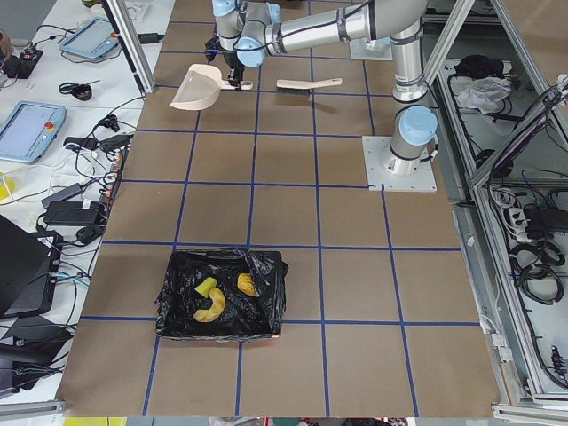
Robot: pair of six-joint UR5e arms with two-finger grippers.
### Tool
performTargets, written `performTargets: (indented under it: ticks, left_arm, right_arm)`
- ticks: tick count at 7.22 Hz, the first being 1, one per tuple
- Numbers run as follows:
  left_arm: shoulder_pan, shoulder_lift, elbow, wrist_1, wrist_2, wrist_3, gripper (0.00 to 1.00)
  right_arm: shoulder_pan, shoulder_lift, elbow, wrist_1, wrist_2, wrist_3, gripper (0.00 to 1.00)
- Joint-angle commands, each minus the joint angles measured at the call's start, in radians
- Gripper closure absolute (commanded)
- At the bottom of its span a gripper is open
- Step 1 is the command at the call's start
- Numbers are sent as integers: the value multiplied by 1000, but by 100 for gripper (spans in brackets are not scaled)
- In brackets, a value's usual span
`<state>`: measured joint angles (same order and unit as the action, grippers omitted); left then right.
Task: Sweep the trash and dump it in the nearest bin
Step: 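Carry the empty dustpan back and set it on the table with the left gripper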
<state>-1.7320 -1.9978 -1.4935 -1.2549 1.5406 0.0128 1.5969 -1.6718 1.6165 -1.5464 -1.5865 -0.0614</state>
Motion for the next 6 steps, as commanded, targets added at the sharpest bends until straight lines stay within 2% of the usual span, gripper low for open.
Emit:
performTargets:
  ticks: [1, 6]
  left_arm:
    - [-69, -62, 6, 81, -4, -65, 100]
    - [-124, -151, 48, 149, -42, -178, 100]
  right_arm:
    - [0, -5, 3, -1, -9, 0, 0]
    - [1, -8, 3, 0, -6, 0, 0]
